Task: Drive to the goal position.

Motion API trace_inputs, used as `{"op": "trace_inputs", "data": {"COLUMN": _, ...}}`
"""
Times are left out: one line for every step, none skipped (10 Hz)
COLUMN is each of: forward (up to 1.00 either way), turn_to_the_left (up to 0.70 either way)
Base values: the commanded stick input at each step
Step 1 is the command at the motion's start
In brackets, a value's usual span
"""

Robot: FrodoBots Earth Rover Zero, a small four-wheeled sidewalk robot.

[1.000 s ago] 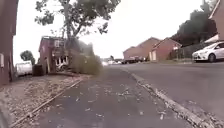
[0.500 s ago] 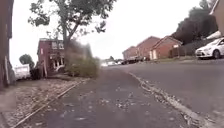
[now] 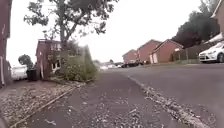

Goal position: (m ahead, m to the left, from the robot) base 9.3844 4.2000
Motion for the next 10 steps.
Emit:
{"op": "trace_inputs", "data": {"forward": 0.99, "turn_to_the_left": 0.00}}
{"op": "trace_inputs", "data": {"forward": 0.99, "turn_to_the_left": 0.00}}
{"op": "trace_inputs", "data": {"forward": 1.00, "turn_to_the_left": 0.00}}
{"op": "trace_inputs", "data": {"forward": 1.00, "turn_to_the_left": 0.00}}
{"op": "trace_inputs", "data": {"forward": 1.00, "turn_to_the_left": 0.00}}
{"op": "trace_inputs", "data": {"forward": 1.00, "turn_to_the_left": 0.00}}
{"op": "trace_inputs", "data": {"forward": 1.00, "turn_to_the_left": 0.00}}
{"op": "trace_inputs", "data": {"forward": 1.00, "turn_to_the_left": 0.00}}
{"op": "trace_inputs", "data": {"forward": 0.99, "turn_to_the_left": 0.00}}
{"op": "trace_inputs", "data": {"forward": 1.00, "turn_to_the_left": 0.00}}
